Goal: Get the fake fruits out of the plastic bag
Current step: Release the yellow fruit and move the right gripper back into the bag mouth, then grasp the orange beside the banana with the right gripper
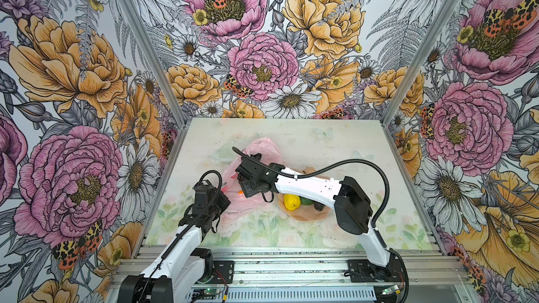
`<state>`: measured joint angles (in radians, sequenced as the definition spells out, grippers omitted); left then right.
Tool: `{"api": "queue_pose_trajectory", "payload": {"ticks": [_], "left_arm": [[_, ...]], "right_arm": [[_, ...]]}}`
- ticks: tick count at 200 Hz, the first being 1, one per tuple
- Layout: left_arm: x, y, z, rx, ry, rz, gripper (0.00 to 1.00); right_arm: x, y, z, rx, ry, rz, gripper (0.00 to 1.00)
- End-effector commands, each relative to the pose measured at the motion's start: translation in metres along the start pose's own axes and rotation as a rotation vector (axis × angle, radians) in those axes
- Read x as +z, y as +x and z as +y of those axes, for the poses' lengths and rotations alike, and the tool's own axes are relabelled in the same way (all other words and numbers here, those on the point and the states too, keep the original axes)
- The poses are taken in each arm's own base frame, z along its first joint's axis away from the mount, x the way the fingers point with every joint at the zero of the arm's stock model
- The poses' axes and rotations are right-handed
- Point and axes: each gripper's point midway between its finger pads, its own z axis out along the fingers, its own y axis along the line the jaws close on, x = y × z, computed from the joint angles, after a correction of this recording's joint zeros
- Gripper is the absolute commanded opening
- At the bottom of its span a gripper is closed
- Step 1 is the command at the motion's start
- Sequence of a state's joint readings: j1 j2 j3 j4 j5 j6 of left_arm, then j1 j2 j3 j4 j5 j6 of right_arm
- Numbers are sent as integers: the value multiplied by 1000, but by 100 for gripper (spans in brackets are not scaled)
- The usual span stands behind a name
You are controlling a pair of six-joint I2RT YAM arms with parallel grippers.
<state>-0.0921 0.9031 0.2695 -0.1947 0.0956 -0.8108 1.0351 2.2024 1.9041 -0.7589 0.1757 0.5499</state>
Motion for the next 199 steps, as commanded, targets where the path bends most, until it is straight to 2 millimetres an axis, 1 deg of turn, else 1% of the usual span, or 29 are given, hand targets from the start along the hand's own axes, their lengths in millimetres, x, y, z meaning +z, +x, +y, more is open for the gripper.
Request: {"api": "queue_pose_trajectory", "payload": {"ticks": [1,42,56,72,90,118,159,199], "left_arm": [[1,2,5,-6,-28,-17,1],[6,17,10,-17,-52,-3,2],[7,19,12,-12,-63,-2,2],[9,20,16,-13,-70,-10,2],[11,23,19,-8,-75,-18,2],[10,23,17,20,-86,-26,3],[11,24,15,28,-89,-20,3],[8,22,16,27,-86,-33,4]], "right_arm": [[6,-21,2,55,-19,-42,67],[19,-21,9,70,-29,-34,62],[25,-19,10,69,-32,-24,62],[32,-15,16,76,-70,5,61],[35,-12,26,81,-101,20,61],[39,-9,36,82,-123,32,61],[48,-4,32,94,-95,38,61],[58,7,31,97,-90,69,61]]}}
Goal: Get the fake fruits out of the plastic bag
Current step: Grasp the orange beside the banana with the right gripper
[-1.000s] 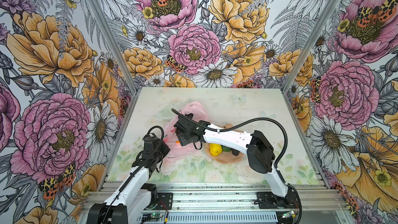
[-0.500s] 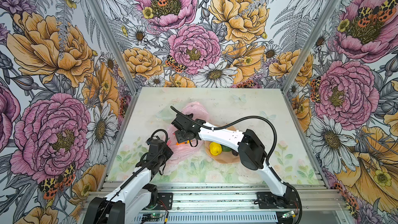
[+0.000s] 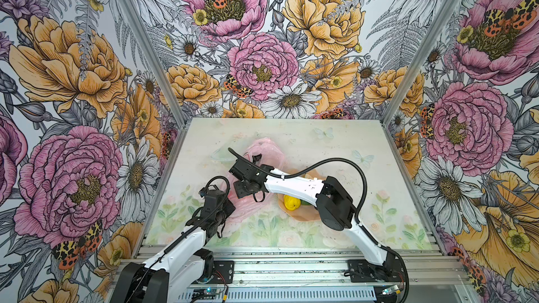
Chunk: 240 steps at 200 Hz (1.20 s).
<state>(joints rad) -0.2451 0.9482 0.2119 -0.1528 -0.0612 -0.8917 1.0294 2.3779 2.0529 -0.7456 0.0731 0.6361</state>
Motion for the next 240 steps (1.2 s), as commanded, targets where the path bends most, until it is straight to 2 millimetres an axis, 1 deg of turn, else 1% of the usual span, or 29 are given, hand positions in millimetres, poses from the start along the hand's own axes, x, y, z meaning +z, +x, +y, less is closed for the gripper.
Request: {"api": "queue_pose_trajectory", "payload": {"ticks": [1,45,61,104,139,194,240], "left_arm": [[-2,-4,1,-3,-7,-31,4],[-3,-5,-1,0,5,-35,5],[-4,-7,-5,6,17,-37,5],[-5,-8,-7,11,22,-41,5],[-5,-8,-7,15,23,-39,6],[-5,-6,-8,16,31,-29,6],[-7,-7,-14,21,60,-26,6]], "right_arm": [[11,4,6,7,-11,9,61],[19,13,10,1,-23,34,62],[20,12,12,-3,-32,36,58],[10,0,15,-20,-35,0,50],[4,-10,12,-30,-25,-28,45],[-1,-30,3,-30,-15,-70,43],[-1,-39,2,-36,-18,-86,43]]}}
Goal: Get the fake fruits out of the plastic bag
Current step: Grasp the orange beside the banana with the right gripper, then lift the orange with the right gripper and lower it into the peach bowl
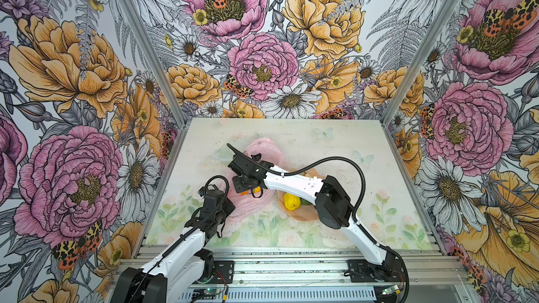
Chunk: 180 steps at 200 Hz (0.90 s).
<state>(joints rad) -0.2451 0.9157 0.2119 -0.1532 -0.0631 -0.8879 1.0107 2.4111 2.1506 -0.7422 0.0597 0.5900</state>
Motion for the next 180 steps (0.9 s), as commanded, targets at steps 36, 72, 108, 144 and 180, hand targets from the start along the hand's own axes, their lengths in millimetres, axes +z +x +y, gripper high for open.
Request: {"api": "queue_pose_trajectory", "payload": {"ticks": [36,72,108,144,180], "left_arm": [[-3,-5,-11,35,35,-13,6],[-4,-15,-23,57,67,-22,6],[-5,-27,-31,56,101,-27,6],[-6,-46,-42,105,96,-35,6],[-7,-68,-58,189,78,-73,5]], "right_arm": [[-6,-14,-1,-21,8,-43,43],[-26,-13,11,-58,-5,-59,43],[-59,-12,13,-108,15,-95,43],[-97,-11,-1,-149,76,-142,44],[-126,-4,-31,-162,182,-181,44]]}}
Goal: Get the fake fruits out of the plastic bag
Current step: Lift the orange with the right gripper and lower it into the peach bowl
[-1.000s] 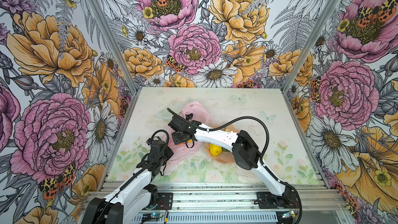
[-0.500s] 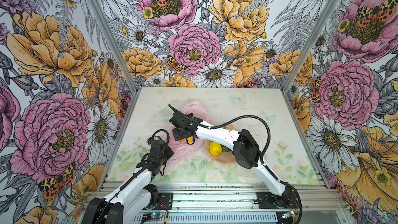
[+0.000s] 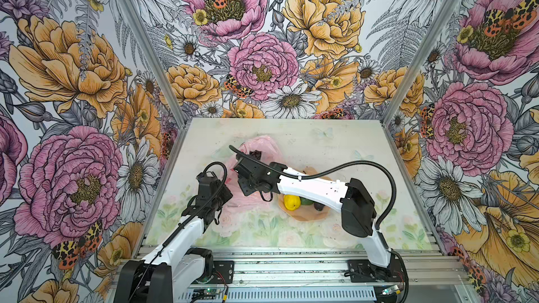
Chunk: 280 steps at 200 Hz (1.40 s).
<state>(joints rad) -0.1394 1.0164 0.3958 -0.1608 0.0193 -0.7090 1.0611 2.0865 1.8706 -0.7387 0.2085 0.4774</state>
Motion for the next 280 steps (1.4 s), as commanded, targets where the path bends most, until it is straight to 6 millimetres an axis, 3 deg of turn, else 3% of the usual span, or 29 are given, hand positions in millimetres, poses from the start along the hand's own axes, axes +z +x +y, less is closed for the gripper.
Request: {"api": "queue_pose_trajectory", "payload": {"ticks": [1,27,93,155,181,251,256,280], "left_arm": [[-2,-19,-15,87,18,-29,5],[-1,-33,-15,118,8,-61,4],[8,-27,-12,152,65,-64,3],[14,-25,-10,135,83,-43,2],[13,-27,-9,128,84,-51,2],[14,-27,-7,121,86,-47,2],[14,-27,-7,120,86,-46,2],[14,-27,-7,118,86,-46,2]], "right_arm": [[-31,-9,-28,-17,105,-74,44],[-50,4,-59,-18,204,-88,45],[-80,64,-150,71,395,-12,45],[-89,98,-223,116,611,52,45],[-85,106,-240,121,670,86,45],[-74,125,-256,72,771,149,46],[-74,127,-266,92,788,161,46],[-70,132,-272,83,816,181,46]]}}
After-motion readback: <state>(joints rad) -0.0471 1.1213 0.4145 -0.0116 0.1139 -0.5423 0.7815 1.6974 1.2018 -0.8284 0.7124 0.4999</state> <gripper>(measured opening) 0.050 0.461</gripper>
